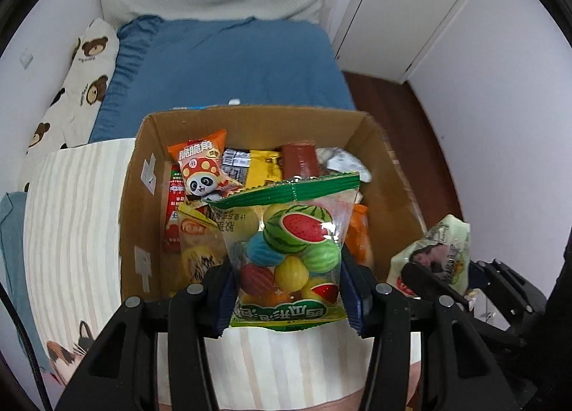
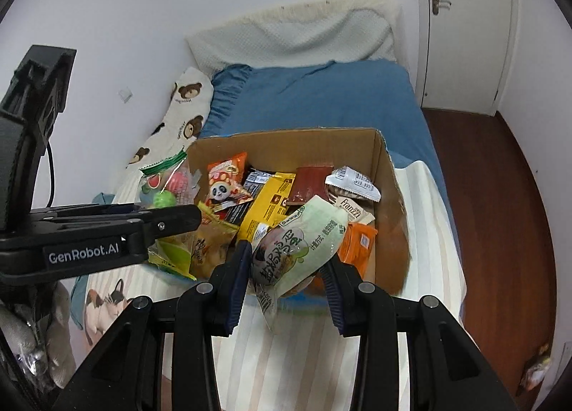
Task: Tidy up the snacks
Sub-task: 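Carry both packets into the box and open both tools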
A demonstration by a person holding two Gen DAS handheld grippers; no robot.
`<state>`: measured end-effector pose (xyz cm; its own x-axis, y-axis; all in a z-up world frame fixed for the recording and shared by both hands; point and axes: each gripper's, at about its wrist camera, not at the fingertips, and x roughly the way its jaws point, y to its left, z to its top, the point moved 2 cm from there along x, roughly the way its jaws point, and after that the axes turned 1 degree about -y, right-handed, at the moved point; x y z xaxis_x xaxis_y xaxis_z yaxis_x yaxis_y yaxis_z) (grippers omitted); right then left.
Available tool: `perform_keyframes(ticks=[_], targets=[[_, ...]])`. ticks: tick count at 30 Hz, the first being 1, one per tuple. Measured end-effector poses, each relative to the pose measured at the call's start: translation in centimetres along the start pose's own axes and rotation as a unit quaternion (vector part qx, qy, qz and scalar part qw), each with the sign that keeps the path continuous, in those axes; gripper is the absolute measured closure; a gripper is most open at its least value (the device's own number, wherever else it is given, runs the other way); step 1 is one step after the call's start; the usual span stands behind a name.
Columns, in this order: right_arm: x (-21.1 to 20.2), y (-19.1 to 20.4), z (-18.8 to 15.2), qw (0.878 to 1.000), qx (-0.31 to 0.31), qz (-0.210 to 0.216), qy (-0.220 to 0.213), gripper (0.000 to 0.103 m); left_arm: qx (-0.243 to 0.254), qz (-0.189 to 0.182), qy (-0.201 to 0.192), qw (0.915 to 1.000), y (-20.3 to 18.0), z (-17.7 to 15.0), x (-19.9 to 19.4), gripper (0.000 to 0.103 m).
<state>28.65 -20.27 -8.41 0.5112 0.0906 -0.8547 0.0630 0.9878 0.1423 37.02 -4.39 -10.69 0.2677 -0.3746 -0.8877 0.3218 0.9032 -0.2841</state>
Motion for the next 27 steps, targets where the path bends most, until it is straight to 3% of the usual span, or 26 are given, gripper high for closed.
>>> perform_keyframes(ticks=[8,12,13,15,16,17,18,20,27], targets=[[6.8,-2.1,-0.2,0.995,0.019,0.011,0.095,0.061,-0.029,0.021,0.098,0.9945,2.4,0.6,8.1,0.056],[9.6,-3.0,-0.4,0.987,0.034,0.016,0.158,0.061,-0.036,0.024,0.14,0.9892,2.9,0.3,10.7,0.055],[9.7,-3.1,-0.4,0.986,0.032,0.01,0.164,0.059,-0.037,0.025,0.145,0.9884,2.9,0.3,11.0,0.055],[10.3,-3.3,-0.3,0.984,0.03,-0.008,0.175,0.038,-0.045,0.036,0.139,0.9886,3.2,0.3,10.9,0.055],[10.4,-3.5,-0.2,0.984,0.031,-0.012,0.177,0.022,-0.045,0.042,0.128,0.9899,3.3,0.6,10.5,0.052],[10.4,-3.5,-0.1,0.983,0.031,-0.018,0.179,0.011,-0.041,0.048,0.122,0.9905,3.2,0.8,10.1,0.04],[10.4,-3.6,0.0,0.983,0.029,-0.031,0.18,0.01,-0.038,0.055,0.118,0.9908,3.2,1.0,9.9,0.024],[10.4,-3.7,0.2,0.982,0.026,-0.045,0.182,0.01,-0.036,0.063,0.112,0.991,3.3,1.3,9.5,0.011],[10.6,-4.0,0.0,0.98,0.024,-0.069,0.184,0.008,-0.038,0.083,0.111,0.9896,4.2,0.9,9.4,0.008]])
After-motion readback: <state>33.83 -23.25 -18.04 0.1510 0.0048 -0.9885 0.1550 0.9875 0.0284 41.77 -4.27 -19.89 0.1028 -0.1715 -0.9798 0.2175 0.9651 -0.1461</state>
